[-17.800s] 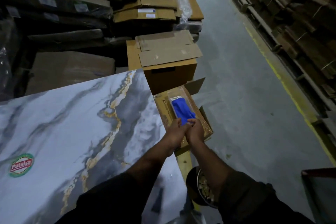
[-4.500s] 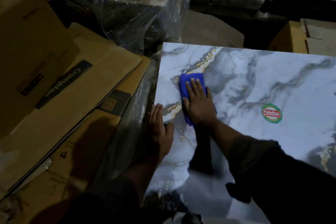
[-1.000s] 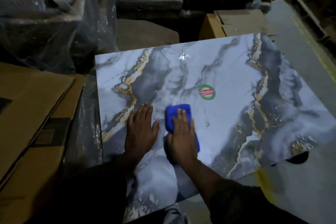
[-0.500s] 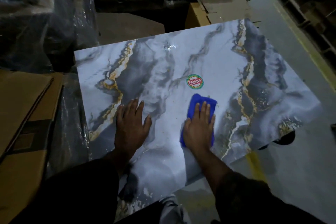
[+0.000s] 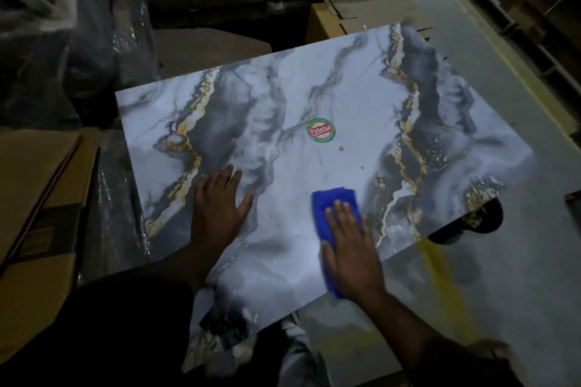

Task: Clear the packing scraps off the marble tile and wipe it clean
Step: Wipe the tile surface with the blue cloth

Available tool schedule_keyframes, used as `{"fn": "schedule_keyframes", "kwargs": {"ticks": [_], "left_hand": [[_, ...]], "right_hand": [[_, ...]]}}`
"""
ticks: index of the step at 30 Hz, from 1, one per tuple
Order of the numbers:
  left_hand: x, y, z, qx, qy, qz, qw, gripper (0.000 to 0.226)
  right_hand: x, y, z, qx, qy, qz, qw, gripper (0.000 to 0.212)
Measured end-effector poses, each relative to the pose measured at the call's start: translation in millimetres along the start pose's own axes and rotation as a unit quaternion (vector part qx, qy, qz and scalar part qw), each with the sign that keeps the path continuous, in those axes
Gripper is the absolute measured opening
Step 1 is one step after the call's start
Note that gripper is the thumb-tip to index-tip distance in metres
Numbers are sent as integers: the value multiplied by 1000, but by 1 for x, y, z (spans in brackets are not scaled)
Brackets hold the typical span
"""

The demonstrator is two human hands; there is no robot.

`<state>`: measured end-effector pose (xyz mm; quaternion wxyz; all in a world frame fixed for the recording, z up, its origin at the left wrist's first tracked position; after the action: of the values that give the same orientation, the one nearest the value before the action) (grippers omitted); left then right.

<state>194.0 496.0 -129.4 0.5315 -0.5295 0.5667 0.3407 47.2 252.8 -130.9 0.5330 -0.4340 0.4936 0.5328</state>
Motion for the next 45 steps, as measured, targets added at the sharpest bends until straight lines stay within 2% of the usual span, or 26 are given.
{"fn": "schedule_keyframes", "kwargs": {"ticks": [4,6,7,10,12,13,15,17,19,22,25,27,29,36,40,42,45], "left_hand": [[2,-2,-3,-2,-18,-8,1000,52],[3,-4,-9,-27,-24,-5,999,50],[3,-4,-13,-42,-27,-7,999,48],[6,-4,-22,-64,-44,-9,997,49],[9,-4,-20,-62,-48,-19,997,50],[10,-3,-19,-58,-49,-26,997,50],[13,-5,-16,-54,-52,-32,997,49],[14,-11,-17,-57,-66,-30,996,44],[11,-18,-16,-68,-73,-33,994,36],[10,-31,-10,-77,-54,-47,995,30],[14,-49,-4,-74,-6,-50,996,42],[16,-64,0,-74,20,-34,996,53],[18,-78,5,-81,43,-18,996,53],[7,-129,19,-67,1,-53,996,16],[7,-170,24,-53,4,-27,998,24],[6,-184,26,-47,21,-34,998,29],[10,-193,29,-26,-8,-64,998,28]], "right_hand": [[-7,-37,-13,173,3,-20,985,70],[-7,-53,8,207,-13,-10,978,73],[-5,-58,22,184,-16,-5,983,74],[1,-43,58,25,-47,6,999,75],[2,-23,54,-62,-70,10,996,76],[3,-15,43,-73,-68,5,995,76],[2,-9,7,0,-41,-31,999,76],[-2,-16,-27,158,-23,-65,985,76],[-5,-32,-41,279,-18,-71,957,77],[-9,-65,-38,347,-52,-71,934,78],[-10,-98,-33,373,-48,-48,926,80],[-10,-122,-28,368,-43,-39,928,82],[-11,-146,-21,351,-41,-44,934,82],[-8,-225,35,286,-26,-33,957,85],[-5,-273,72,251,-31,-35,967,84],[-4,-296,88,232,-40,-42,971,83],[-4,-339,111,204,-30,-34,978,81]]}}
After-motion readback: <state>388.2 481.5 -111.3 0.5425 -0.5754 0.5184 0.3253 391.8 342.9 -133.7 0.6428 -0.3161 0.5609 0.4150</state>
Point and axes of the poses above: each hand's wrist, its own y-axis away from the middle knuckle, its own x-axis out of the palm, z = x × y, the point moved 5 cm from there along -y, towards the middle knuckle, and after that the axes turned 1 degree about -x, right-handed, at the moved point
